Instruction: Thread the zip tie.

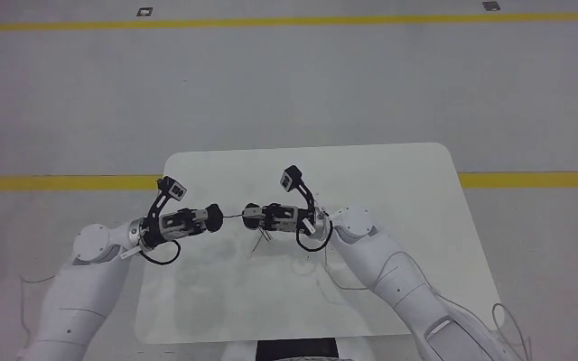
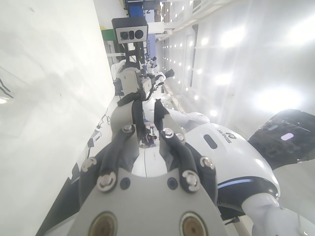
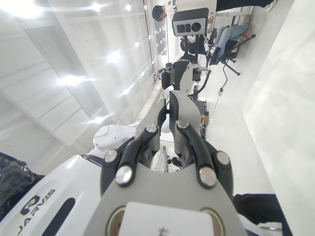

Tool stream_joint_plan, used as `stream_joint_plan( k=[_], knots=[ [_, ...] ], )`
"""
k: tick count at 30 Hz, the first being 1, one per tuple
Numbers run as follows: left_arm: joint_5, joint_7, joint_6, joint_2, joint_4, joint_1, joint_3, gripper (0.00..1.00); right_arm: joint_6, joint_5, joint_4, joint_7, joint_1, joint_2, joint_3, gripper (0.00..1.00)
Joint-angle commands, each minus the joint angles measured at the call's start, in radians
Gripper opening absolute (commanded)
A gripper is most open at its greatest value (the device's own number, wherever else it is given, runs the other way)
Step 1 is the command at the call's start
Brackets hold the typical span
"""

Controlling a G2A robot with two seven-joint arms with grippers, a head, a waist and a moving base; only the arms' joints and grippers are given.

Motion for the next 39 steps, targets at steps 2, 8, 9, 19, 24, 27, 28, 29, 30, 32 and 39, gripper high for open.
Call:
stream_joint_plan(
  k=[2,8,9,19,24,27,28,29,30,32,39],
  knots=[
    [0.002,0.0,0.005,0.001,-0.001,0.0,0.005,0.93,0.005,0.0,-0.005,-0.005,0.005,-0.003,-0.009,0.0],
    [-0.005,-0.011,0.009,0.003,-0.001,-0.003,0.011,0.68,0.006,0.003,0.001,-0.012,0.015,-0.009,-0.022,0.0],
    [-0.007,-0.013,0.01,0.003,0.0,-0.004,0.012,0.64,0.006,0.003,0.002,-0.013,0.017,-0.01,-0.025,0.0],
    [-0.015,-0.022,0.012,0.005,0.005,-0.01,0.03,0.41,-0.004,0.03,0.027,-0.019,0.037,-0.029,-0.06,0.0],
    [-0.023,-0.026,0.011,0.005,0.007,-0.013,0.037,0.38,-0.016,0.064,0.034,-0.027,0.036,-0.038,-0.063,0.0],
    [-0.026,-0.028,0.011,0.006,0.009,-0.014,0.04,0.36,-0.016,0.078,0.037,-0.032,0.034,-0.042,-0.058,0.0],
    [-0.027,-0.028,0.011,0.006,0.01,-0.015,0.041,0.36,-0.016,0.087,0.036,-0.03,0.032,-0.043,-0.055,0.0],
    [-0.027,-0.028,0.012,0.006,0.011,-0.016,0.042,0.36,-0.016,0.094,0.034,-0.024,0.03,-0.044,-0.05,0.0],
    [-0.027,-0.028,0.012,0.007,0.012,-0.017,0.043,0.36,-0.016,0.098,0.033,-0.019,0.029,-0.045,-0.046,0.0],
    [-0.026,-0.026,0.011,0.007,0.014,-0.018,0.045,0.36,-0.016,0.107,0.029,-0.006,0.025,-0.046,-0.039,0.0],
    [-0.031,-0.023,0.01,0.009,0.02,-0.021,0.048,0.37,-0.016,0.096,0.032,0.011,0.02,-0.051,-0.017,0.0]
  ],
)
